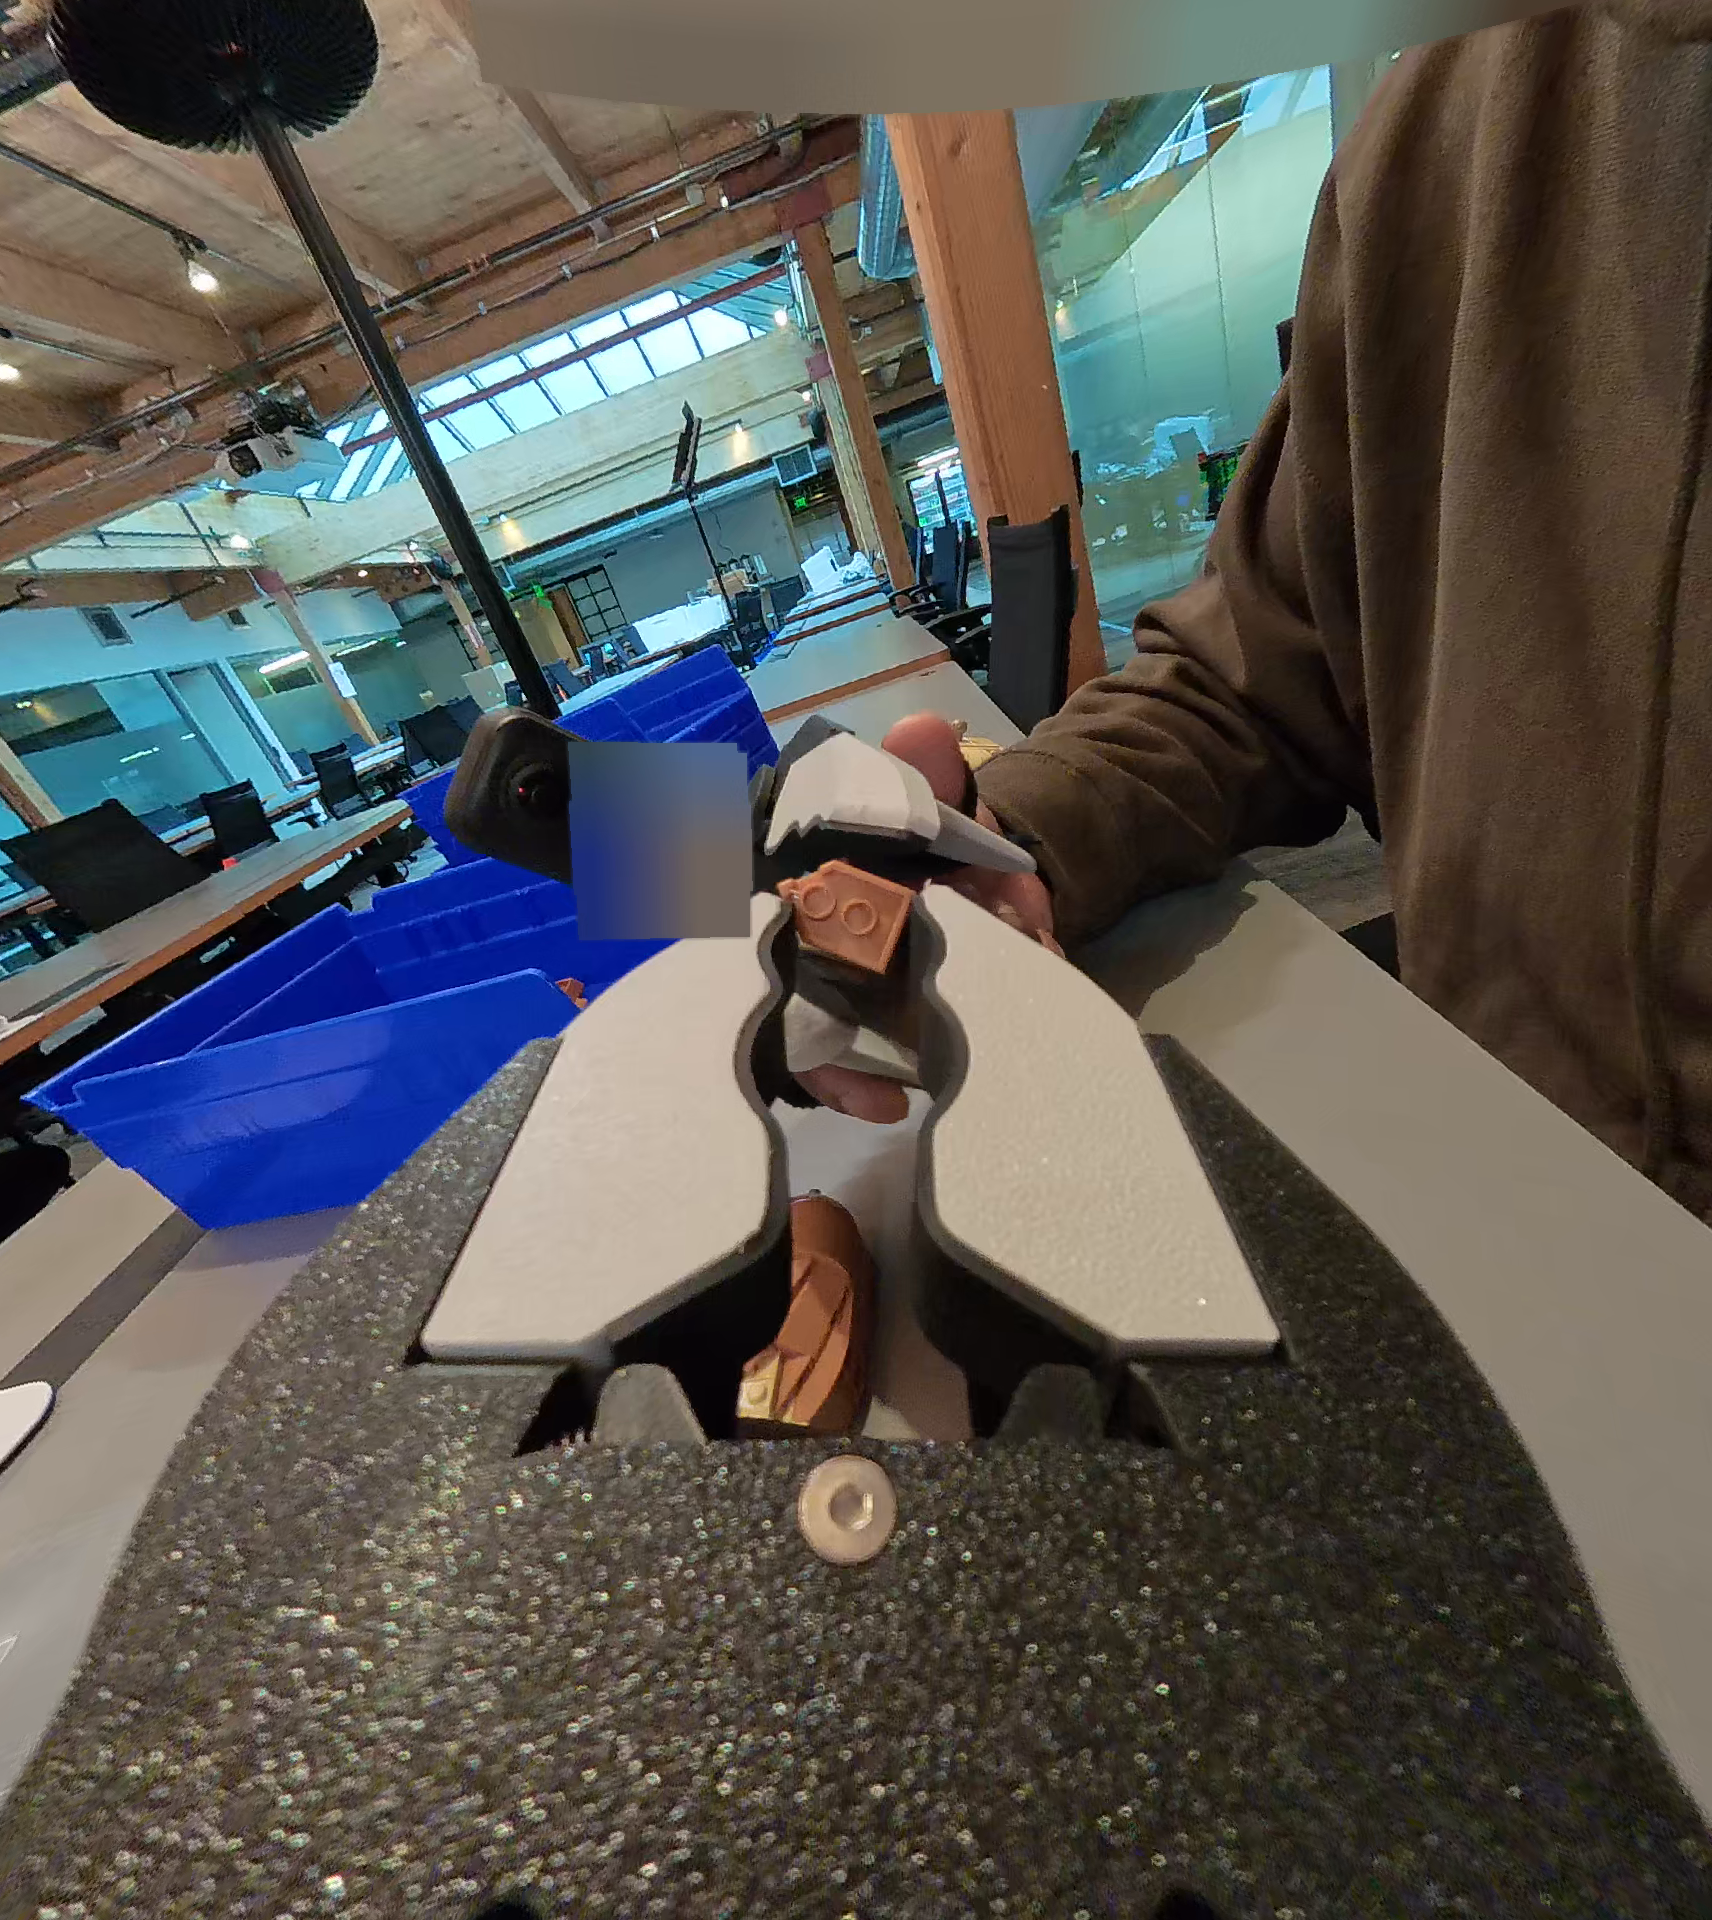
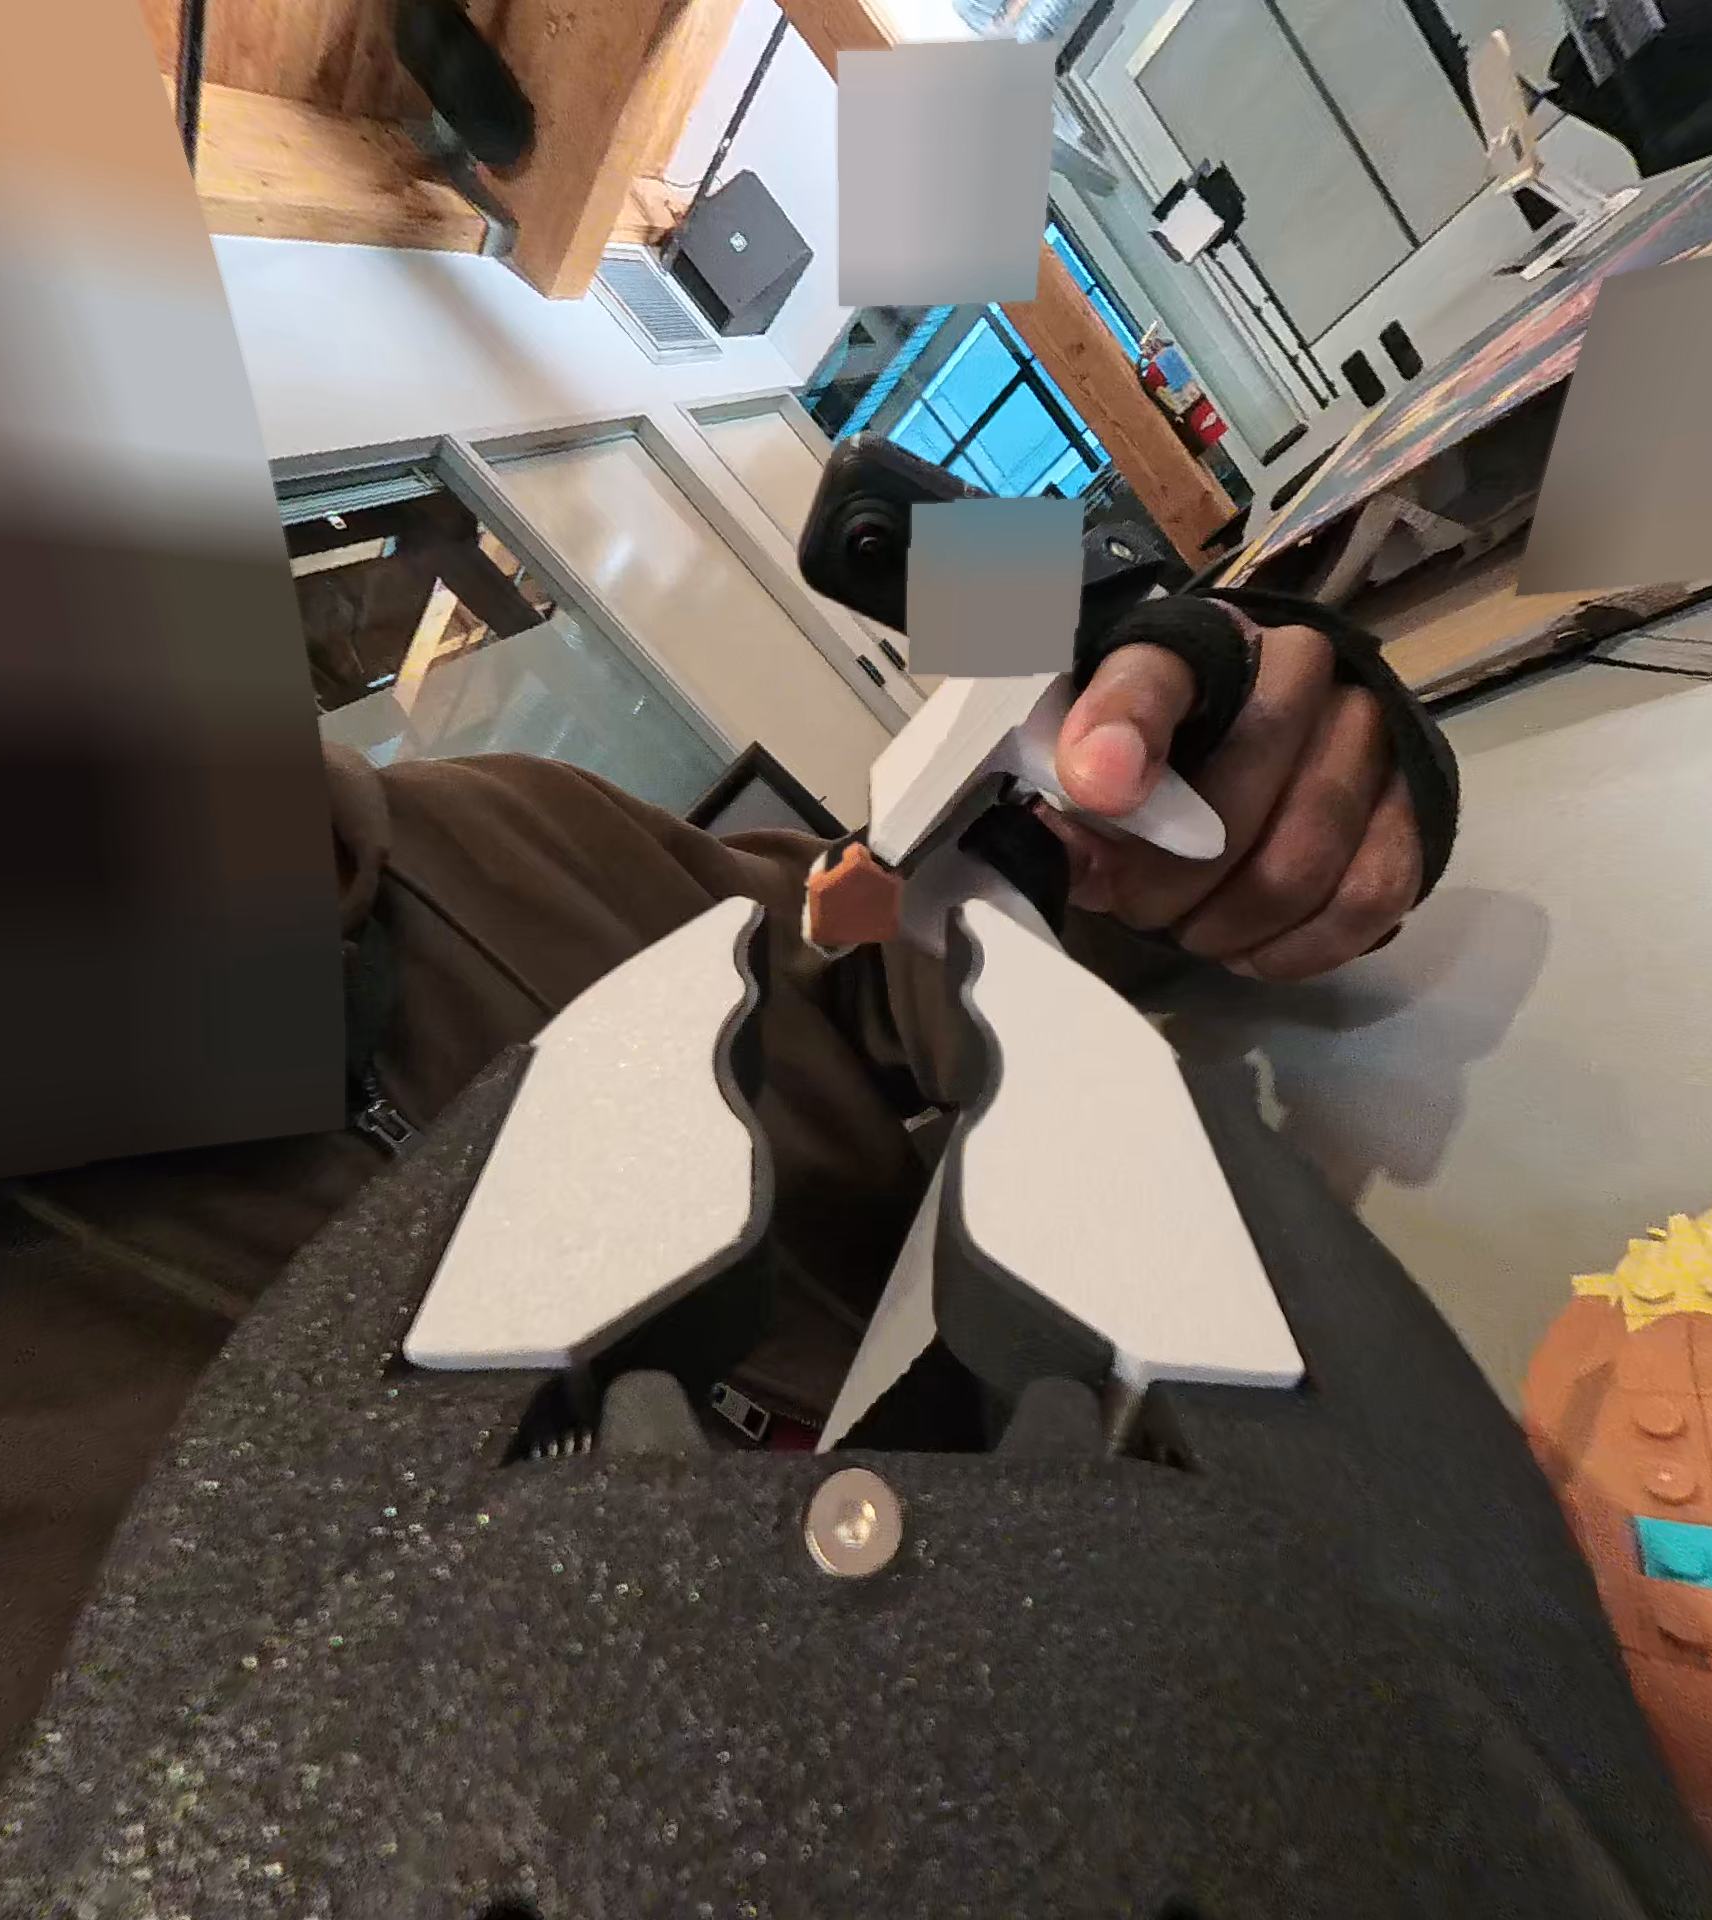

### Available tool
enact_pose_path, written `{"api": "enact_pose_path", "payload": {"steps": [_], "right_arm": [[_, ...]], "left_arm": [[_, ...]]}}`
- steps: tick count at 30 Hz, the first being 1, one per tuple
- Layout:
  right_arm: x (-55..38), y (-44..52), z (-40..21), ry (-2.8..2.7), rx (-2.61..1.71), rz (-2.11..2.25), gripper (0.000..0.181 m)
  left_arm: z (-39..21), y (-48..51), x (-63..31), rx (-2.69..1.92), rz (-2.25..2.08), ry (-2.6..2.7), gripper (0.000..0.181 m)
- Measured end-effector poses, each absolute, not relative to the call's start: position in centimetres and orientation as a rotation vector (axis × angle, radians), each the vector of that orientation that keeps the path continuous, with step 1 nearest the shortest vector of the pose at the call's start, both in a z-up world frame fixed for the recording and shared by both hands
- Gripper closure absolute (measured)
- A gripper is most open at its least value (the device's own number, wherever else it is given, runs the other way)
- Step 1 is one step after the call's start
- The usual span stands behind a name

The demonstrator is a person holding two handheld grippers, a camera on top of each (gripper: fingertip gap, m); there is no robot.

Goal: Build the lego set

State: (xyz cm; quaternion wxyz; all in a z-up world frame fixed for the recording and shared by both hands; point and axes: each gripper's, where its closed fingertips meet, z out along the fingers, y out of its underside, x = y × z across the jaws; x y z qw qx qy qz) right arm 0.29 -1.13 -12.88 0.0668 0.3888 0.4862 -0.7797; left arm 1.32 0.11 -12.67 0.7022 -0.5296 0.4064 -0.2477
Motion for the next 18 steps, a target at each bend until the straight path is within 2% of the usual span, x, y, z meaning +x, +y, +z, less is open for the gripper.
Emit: {"api": "enact_pose_path", "payload": {"steps": [7, 18], "right_arm": [[0.4, -1.8, -13.0, 1.477, 1.141, -2.347, 0.164], [0.9, -2.2, -14.4, 1.740, 1.185, -2.237, 0.165]], "left_arm": [[-13.0, 0.1, 1.6, -1.170, -0.523, 0.924, 0.161], [-13.5, -0.7, 1.0, -1.236, -0.547, 1.007, 0.157]]}}
